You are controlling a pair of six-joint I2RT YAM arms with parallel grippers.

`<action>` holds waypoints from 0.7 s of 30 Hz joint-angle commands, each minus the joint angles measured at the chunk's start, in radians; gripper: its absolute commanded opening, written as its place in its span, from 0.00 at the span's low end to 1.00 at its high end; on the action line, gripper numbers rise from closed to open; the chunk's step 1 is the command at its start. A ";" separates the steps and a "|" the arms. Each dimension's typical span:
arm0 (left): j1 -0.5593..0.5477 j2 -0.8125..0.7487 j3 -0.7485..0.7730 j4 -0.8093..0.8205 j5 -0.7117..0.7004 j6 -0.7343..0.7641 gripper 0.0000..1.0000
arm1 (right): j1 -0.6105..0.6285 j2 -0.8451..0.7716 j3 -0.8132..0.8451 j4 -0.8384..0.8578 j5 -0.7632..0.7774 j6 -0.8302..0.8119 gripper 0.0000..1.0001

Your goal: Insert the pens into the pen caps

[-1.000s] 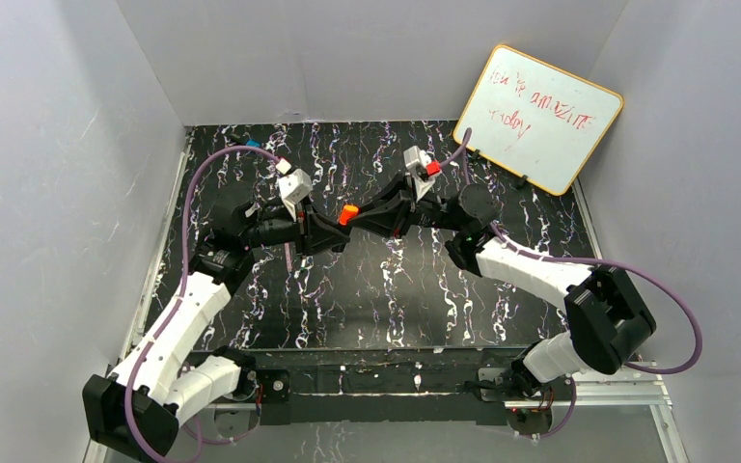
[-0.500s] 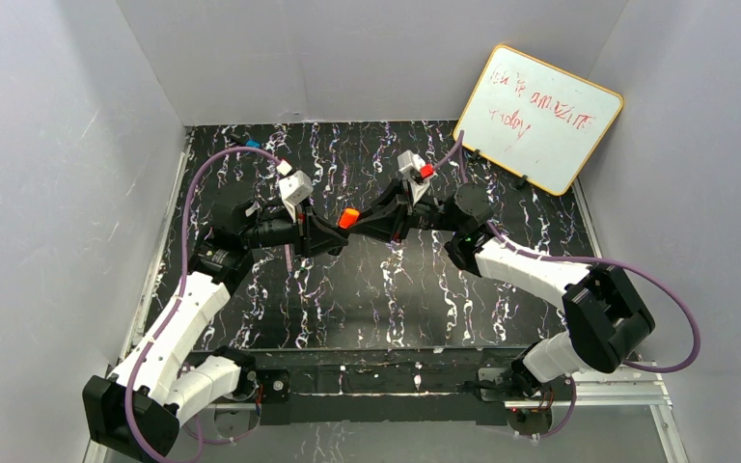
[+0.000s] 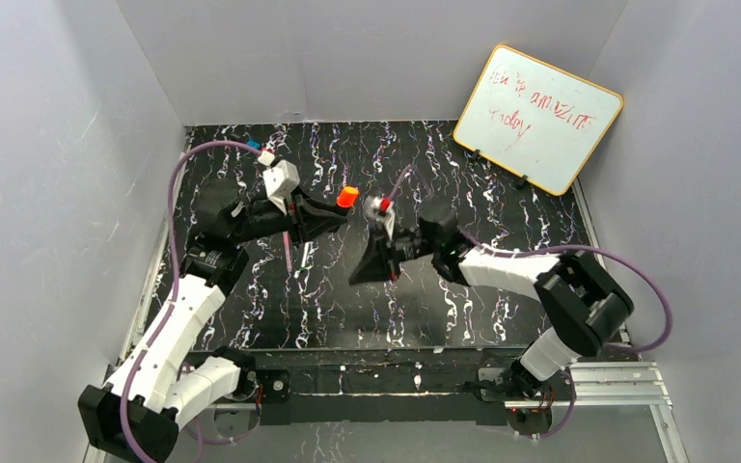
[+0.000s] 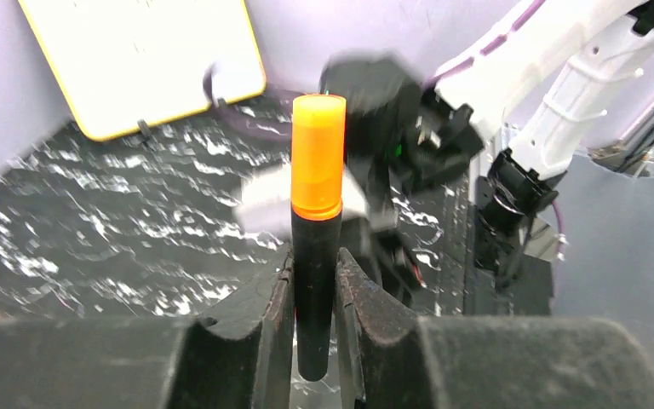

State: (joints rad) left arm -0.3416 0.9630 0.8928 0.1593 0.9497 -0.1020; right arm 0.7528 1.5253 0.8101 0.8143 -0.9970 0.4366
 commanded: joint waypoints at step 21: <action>0.003 0.059 -0.143 -0.162 -0.577 -0.005 0.00 | -0.031 -0.347 -0.065 -0.458 0.368 -0.153 0.59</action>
State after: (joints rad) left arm -0.3416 0.9691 0.6777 0.1394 0.6140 -0.1059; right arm 0.7307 1.2572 0.7528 0.4252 -0.7979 0.3363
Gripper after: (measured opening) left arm 0.171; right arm 0.550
